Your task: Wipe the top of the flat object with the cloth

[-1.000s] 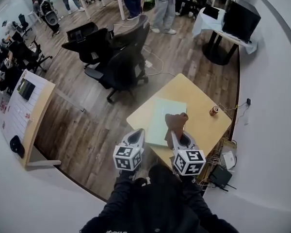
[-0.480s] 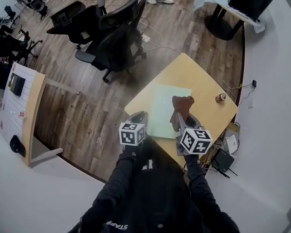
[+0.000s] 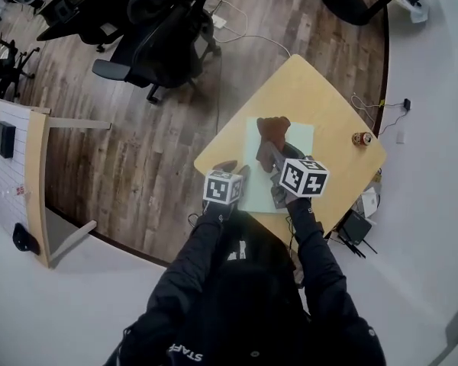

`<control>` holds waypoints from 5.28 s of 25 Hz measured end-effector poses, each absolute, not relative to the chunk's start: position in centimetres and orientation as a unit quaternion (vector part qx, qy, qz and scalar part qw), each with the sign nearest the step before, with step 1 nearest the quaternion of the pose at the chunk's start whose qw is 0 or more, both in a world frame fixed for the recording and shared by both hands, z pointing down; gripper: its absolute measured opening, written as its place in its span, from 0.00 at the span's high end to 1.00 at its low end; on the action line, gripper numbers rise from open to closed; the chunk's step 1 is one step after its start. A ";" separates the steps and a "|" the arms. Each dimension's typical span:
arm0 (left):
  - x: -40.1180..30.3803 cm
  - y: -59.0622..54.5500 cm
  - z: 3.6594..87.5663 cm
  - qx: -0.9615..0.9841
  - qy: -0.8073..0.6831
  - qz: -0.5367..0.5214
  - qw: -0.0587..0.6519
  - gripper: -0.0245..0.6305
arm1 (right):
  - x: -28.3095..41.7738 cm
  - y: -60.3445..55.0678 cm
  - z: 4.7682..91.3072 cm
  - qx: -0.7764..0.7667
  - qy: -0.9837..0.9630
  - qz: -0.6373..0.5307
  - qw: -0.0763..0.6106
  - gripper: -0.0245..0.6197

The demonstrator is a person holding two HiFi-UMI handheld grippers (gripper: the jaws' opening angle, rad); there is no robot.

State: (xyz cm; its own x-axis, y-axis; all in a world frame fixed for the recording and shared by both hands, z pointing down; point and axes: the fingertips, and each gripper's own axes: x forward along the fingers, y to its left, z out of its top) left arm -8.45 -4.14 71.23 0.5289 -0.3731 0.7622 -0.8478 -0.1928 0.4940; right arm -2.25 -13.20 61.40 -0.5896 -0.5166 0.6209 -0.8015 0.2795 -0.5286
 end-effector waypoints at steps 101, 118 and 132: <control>-7.4 -4.4 74.2 0.716 -0.376 0.292 0.511 0.76 | 11.9 -9.7 67.4 0.463 -0.711 0.501 0.174 0.82; -7.3 -4.4 74.3 0.720 -0.351 0.288 0.525 0.76 | -2.0 -2.6 71.8 0.353 -0.704 0.597 0.153 0.82; -7.4 -4.4 74.3 0.719 -0.353 0.297 0.521 0.76 | 7.5 -3.5 72.2 0.423 -0.687 0.559 0.195 0.82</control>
State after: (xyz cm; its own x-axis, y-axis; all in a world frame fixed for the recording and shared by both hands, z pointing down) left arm -7.41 -4.42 74.29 0.5753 -0.1977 0.7937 -0.8158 -0.2088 0.5393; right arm 7.49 -3.51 72.19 -0.5670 -0.3627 0.7396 -0.7979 0.0189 -0.6025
